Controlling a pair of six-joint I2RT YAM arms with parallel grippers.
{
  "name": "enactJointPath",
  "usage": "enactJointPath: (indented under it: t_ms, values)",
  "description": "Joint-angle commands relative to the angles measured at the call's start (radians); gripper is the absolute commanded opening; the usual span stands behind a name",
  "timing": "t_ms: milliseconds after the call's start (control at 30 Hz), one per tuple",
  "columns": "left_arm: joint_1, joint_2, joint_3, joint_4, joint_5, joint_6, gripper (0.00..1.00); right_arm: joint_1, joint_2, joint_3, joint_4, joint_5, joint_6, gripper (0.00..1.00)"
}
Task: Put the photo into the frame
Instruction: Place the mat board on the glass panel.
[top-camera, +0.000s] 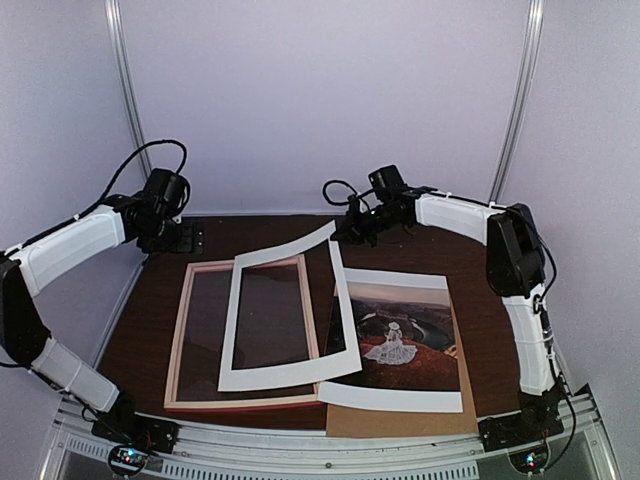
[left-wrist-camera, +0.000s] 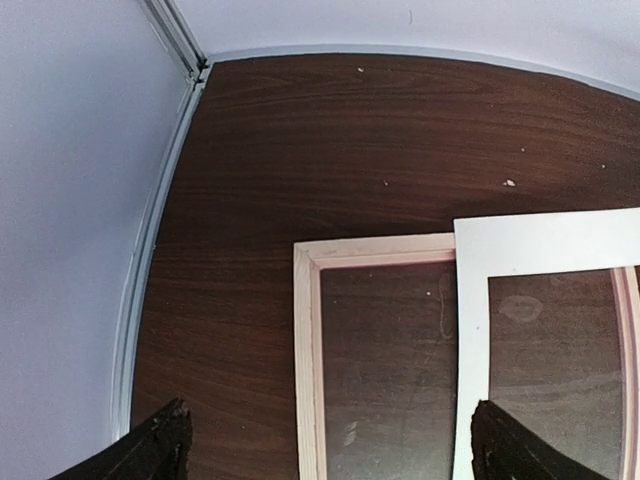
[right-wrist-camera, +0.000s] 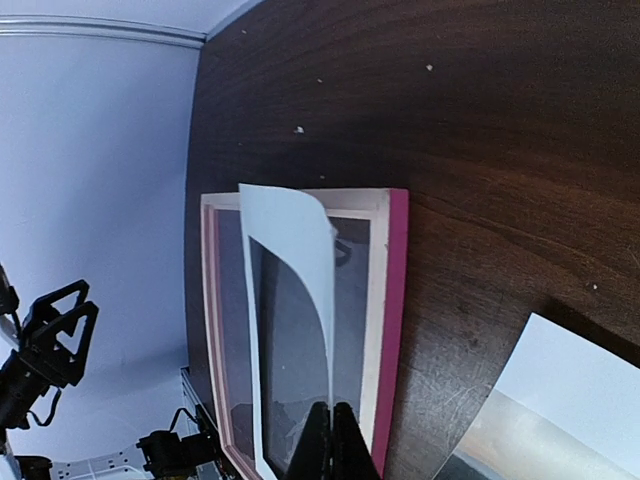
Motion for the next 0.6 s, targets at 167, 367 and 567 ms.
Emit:
enactJointPath:
  t_ms: [167, 367, 567]
  values:
    - [0.032, 0.105, -0.030, -0.001, 0.062, -0.022, 0.98, 0.064, 0.050, 0.032, 0.062, 0.064, 0.067, 0.00]
    - [0.037, 0.123, -0.033, 0.010, 0.074, -0.024, 0.98, 0.105, 0.084, 0.031, 0.115, 0.112, 0.121, 0.00]
    - [0.041, 0.116, -0.046, 0.012, 0.063, -0.025, 0.98, 0.143, 0.155, 0.111, 0.089, 0.116, 0.124, 0.00]
